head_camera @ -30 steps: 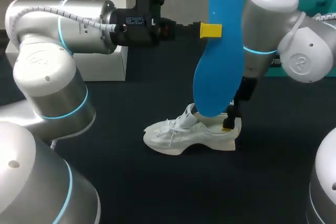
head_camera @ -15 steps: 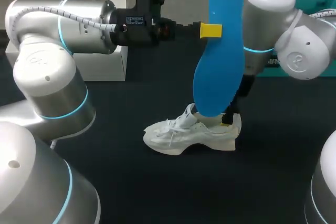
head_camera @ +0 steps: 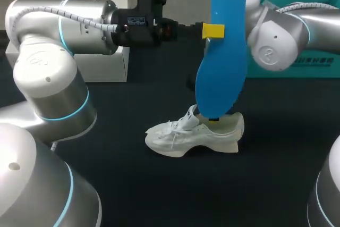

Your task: Take the shoe out of the shoebox, open the shoe tongue, remove and reinsert the insole, then place the shoe into the shoebox

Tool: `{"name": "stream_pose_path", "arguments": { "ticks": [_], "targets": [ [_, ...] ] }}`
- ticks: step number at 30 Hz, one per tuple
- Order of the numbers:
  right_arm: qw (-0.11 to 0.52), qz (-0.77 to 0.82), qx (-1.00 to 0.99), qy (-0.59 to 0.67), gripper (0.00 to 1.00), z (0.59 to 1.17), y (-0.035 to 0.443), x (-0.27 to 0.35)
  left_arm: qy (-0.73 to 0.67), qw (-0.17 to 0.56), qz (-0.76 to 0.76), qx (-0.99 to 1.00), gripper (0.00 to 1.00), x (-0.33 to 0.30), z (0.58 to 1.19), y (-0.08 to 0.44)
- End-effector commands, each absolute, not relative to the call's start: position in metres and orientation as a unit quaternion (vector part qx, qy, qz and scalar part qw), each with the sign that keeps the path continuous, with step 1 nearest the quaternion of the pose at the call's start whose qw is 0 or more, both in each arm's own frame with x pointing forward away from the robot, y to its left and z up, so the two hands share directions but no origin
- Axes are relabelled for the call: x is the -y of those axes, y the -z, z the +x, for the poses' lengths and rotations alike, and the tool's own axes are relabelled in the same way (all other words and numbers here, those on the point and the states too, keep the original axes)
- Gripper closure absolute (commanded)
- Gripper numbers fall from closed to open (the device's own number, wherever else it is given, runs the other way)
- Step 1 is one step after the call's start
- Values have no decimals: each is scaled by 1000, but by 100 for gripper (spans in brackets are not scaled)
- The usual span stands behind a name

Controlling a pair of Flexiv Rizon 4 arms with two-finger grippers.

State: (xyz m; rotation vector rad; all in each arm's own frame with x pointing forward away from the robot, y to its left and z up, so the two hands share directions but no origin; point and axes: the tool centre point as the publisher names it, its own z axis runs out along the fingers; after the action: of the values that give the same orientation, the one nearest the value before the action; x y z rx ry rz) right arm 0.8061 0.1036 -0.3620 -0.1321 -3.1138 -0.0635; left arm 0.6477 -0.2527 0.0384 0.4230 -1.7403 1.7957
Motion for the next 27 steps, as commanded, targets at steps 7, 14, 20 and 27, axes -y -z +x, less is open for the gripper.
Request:
{"name": "stream_pose_path", "arguments": {
  "ticks": [7, 14, 20, 27],
  "targets": [
    [33, -44, 998, 10, 45, 801, 379, -116, -676, 298, 159, 654, 100, 254, 648, -38],
    [55, -13, 998, 31, 100, 782, 381, -116, -676, 298, 159, 654, 100, 254, 648, -38],
    [55, -13, 998, 31, 100, 782, 381, -116, -676, 298, 159, 654, 100, 254, 648, -38],
    [64, -62, 995, 36, 100, 782, 375, -114, -676, 298, 159, 654, 100, 254, 648, -38]
  ]
}}
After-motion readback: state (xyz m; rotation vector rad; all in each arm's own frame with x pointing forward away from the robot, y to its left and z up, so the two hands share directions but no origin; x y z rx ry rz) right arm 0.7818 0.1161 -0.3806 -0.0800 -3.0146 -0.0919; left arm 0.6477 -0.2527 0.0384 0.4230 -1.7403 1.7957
